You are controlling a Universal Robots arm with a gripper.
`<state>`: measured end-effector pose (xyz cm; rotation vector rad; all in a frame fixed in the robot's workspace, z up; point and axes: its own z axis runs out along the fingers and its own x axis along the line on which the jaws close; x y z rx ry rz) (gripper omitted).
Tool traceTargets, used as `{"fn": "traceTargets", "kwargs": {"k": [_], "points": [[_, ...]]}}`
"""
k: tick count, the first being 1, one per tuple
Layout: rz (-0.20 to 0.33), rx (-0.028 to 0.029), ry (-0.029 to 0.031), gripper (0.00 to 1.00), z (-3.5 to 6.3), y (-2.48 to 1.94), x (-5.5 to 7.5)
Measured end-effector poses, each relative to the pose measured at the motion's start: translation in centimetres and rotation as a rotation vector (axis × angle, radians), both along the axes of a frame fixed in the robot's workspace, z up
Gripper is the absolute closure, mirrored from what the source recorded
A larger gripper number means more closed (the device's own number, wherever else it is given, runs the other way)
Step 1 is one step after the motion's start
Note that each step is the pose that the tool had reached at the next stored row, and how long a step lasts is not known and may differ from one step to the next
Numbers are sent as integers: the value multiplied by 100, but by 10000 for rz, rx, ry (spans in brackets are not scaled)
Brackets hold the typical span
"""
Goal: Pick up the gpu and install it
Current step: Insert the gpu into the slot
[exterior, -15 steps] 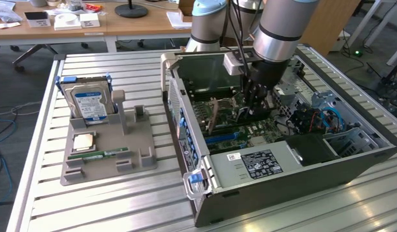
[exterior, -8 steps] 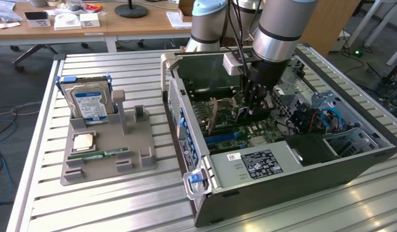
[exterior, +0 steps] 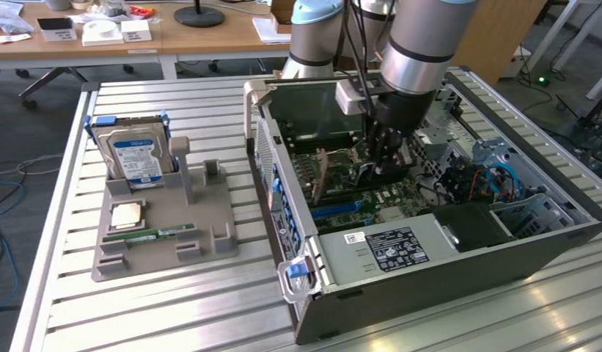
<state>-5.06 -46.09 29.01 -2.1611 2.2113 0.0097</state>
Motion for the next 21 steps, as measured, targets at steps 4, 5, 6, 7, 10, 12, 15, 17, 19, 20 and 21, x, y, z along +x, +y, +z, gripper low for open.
{"fn": "traceTargets", "kwargs": {"k": [4,5,6,7,10,12,15,17,19,20,21], "points": [[2,0,-7,74,0,0,-11],[1,0,-6,74,0,0,-11],[1,0,-6,74,0,0,-11],[1,0,-7,74,0,0,-12],[0,3,-7,74,-13,0,-14],[0,1,-7,74,-26,0,-15],[0,0,-7,74,-47,0,-16],[0,-1,-6,74,-49,0,-16],[0,-1,-6,74,-49,0,-16],[0,0,-7,74,-49,0,-16],[0,0,-7,74,-50,0,-15]]}}
